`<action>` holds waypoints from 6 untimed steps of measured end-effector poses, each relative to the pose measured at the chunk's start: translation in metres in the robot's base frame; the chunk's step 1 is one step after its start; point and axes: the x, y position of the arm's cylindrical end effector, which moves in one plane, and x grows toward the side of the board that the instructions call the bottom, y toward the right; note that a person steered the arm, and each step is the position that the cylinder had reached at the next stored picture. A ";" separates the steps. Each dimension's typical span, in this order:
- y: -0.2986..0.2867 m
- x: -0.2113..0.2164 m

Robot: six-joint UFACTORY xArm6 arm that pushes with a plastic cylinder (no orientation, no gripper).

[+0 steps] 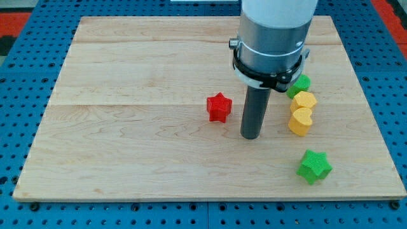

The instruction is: Slide the red star to the center

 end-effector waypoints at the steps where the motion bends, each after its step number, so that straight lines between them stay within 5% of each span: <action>1: -0.026 -0.025; 4: -0.065 -0.039; 6: 0.004 -0.100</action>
